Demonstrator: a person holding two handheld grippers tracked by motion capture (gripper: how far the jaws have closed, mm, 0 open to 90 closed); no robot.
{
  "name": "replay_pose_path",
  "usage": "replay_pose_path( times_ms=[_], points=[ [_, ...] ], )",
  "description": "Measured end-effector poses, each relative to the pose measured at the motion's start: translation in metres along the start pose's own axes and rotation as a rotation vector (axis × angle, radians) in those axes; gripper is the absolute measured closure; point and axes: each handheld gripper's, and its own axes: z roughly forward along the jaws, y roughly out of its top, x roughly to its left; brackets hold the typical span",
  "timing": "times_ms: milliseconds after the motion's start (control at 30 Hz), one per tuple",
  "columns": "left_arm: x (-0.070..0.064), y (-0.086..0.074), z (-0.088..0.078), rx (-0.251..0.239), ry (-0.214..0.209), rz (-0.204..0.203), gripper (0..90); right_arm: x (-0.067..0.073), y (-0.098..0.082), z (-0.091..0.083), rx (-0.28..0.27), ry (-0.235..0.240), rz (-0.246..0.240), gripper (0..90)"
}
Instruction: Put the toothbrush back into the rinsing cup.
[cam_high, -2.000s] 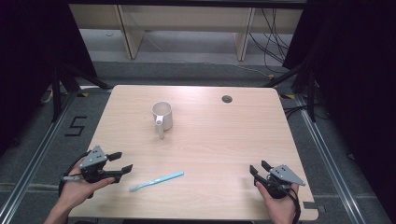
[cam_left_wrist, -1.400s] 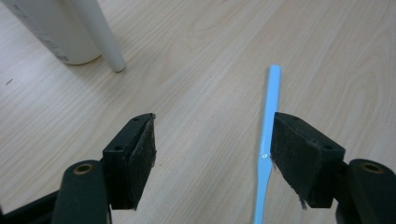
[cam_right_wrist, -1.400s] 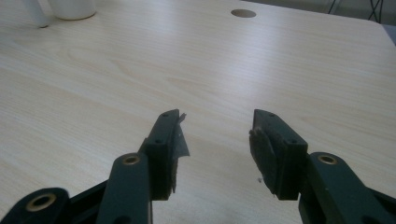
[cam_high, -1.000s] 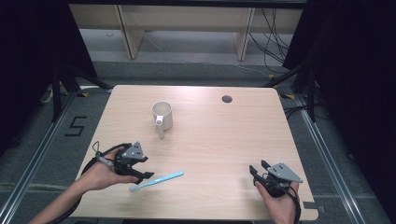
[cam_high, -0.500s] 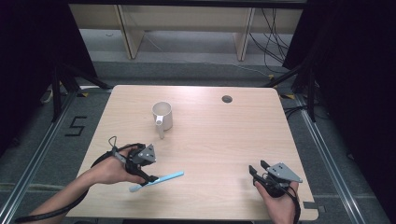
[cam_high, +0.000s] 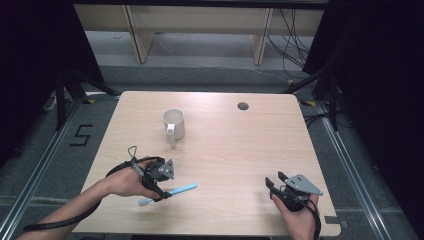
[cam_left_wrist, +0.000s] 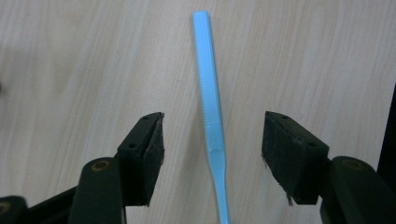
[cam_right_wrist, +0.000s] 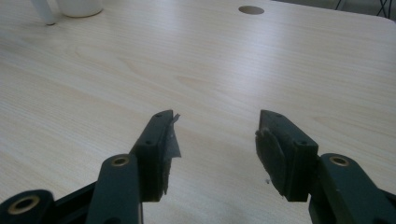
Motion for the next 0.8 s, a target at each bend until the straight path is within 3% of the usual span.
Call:
replay_pose_path(
  times_ms=[100, 133, 267, 333, 367, 500, 800],
  points=[
    [-0.001, 0.003, 0.005, 0.038, -0.005, 0.009, 39.8, 0.0, 0.0, 0.0, 0.004, 0.003, 0.005, 47.4],
    [0.0, 0.004, 0.006, 0.049, -0.003, 0.017, 40.5, -0.003, 0.001, 0.001, -0.01, -0.005, -0.041, 47.4],
    [0.0, 0.008, 0.01, 0.084, -0.009, 0.017, 44.5, -0.002, 0.001, 0.001, -0.015, -0.004, -0.045, 47.4],
    [0.001, 0.01, 0.012, 0.094, -0.017, 0.011, 45.3, -0.002, 0.001, 0.001, -0.015, -0.004, -0.047, 47.3],
    [0.001, 0.01, 0.014, 0.095, -0.017, 0.006, 45.3, 0.0, 0.001, 0.001, -0.001, 0.005, -0.019, 47.3],
    [0.003, 0.012, 0.019, 0.13, -0.013, -0.022, 46.1, -0.002, 0.001, 0.001, -0.009, 0.003, -0.042, 47.0],
    [0.003, 0.018, 0.025, 0.211, -0.03, 0.006, 53.4, 0.0, 0.001, 0.002, 0.003, 0.023, -0.024, 46.5]
  ],
)
